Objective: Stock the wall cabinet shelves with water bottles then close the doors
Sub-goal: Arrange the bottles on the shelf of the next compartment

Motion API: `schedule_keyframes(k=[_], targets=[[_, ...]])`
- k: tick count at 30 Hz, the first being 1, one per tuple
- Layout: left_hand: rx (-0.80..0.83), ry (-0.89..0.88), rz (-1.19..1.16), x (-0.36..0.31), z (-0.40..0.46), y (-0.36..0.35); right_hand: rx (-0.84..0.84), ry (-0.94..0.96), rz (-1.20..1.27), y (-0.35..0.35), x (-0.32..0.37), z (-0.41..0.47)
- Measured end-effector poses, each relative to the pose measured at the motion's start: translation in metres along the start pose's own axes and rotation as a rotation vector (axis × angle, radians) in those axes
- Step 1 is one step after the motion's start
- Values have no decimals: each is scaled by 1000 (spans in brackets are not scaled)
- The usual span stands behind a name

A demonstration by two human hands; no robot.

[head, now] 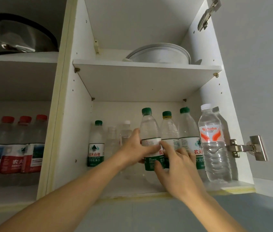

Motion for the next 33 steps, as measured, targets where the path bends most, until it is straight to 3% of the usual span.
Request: schedule_keyframes(k=[5, 10, 17, 21, 26, 33], targets=[[-54, 72, 41, 8, -4, 16, 63, 102, 58, 3, 1, 3], [-83, 159, 156, 38, -9, 53, 6, 337, -165, 13, 4, 36], [-24, 167, 113, 53, 1, 59, 371, 370, -776, 0, 35, 128], [6, 201, 108, 60, 8, 61, 526, 325, -940, -1, 45, 170], [56, 231, 92, 66, 18, 60, 755, 264, -844, -15, 46, 189], [71, 230, 117, 70, 38, 39, 772, 244, -649, -17, 37, 198]])
Point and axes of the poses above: each hand's wrist, its own z-axis towards the middle knuckle, its own y-axis out of the back of the hand, x = y × z, the point moved 2 cm from there along z, towards the middle knuckle, and after that the axes turned 8 degrees about z, right-handed, at the moved point
